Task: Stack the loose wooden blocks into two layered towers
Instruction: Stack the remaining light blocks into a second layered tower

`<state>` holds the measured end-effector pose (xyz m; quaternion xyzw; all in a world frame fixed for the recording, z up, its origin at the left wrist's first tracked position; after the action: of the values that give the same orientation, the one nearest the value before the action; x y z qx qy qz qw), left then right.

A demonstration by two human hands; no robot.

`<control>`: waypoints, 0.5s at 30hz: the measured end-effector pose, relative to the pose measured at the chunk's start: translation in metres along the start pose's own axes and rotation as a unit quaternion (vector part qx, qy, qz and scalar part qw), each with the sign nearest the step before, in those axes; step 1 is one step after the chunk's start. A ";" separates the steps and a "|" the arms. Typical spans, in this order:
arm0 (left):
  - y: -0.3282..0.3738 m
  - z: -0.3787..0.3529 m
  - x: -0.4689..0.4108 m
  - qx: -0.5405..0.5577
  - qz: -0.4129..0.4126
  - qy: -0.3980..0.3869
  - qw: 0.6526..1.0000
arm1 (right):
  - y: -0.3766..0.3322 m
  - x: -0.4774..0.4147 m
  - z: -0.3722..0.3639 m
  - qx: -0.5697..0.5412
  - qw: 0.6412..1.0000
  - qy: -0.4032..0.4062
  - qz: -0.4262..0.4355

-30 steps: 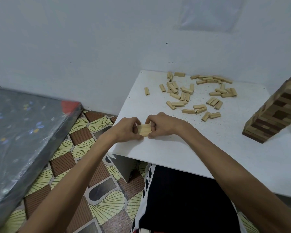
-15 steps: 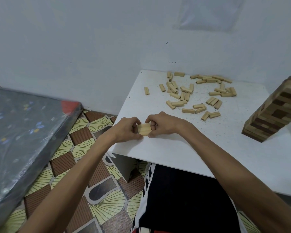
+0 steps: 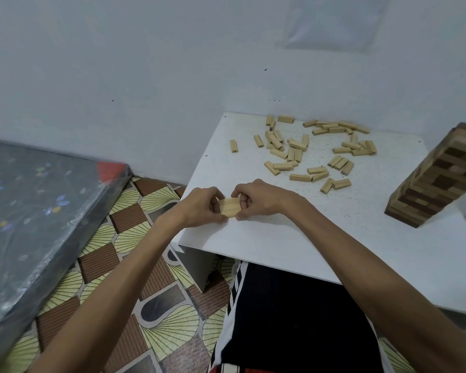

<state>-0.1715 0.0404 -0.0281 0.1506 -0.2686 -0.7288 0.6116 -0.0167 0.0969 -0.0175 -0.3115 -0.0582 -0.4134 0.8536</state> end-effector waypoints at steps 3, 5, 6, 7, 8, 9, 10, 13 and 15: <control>-0.001 -0.001 0.000 -0.003 0.001 0.001 1.000 | -0.001 0.001 0.000 0.005 1.000 -0.001 -0.001; -0.001 -0.001 0.000 -0.007 0.000 -0.003 1.000 | -0.001 0.001 0.000 0.007 1.000 -0.004 -0.005; -0.002 0.000 0.000 -0.007 0.000 -0.006 1.000 | -0.001 0.002 0.000 0.008 1.000 -0.007 -0.007; -0.002 0.001 0.000 -0.007 0.004 -0.010 1.000 | -0.001 0.003 0.000 0.007 1.000 -0.007 -0.008; -0.003 0.003 0.001 -0.008 0.009 -0.017 1.000 | -0.001 0.004 0.001 0.005 1.000 -0.006 -0.012; -0.004 0.005 0.001 -0.012 0.017 -0.023 1.000 | 0.001 0.005 0.003 0.002 1.000 -0.002 -0.016; -0.005 0.007 0.001 -0.017 0.024 -0.027 0.999 | 0.004 0.006 0.005 0.002 1.000 0.007 -0.020; 0.003 0.013 -0.006 -0.036 0.010 -0.009 0.999 | 0.019 0.015 0.021 0.011 0.997 0.072 -0.026; 0.017 0.016 -0.018 -0.035 -0.019 0.019 0.999 | 0.036 0.021 0.036 0.022 0.989 0.143 -0.033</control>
<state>-0.1629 0.0596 -0.0079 0.1479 -0.2287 -0.7463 0.6074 0.0296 0.1201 0.0011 -0.2285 0.0454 -0.4803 0.8456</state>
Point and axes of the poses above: each hand's wrist, its own x-axis away from the middle knuckle, its own z-axis out of the back of the hand, y = z × x, the point moved 6 cm from there along -x, towards the middle knuckle, and after that the axes turned 8 degrees about -z, right-handed, at the moved point
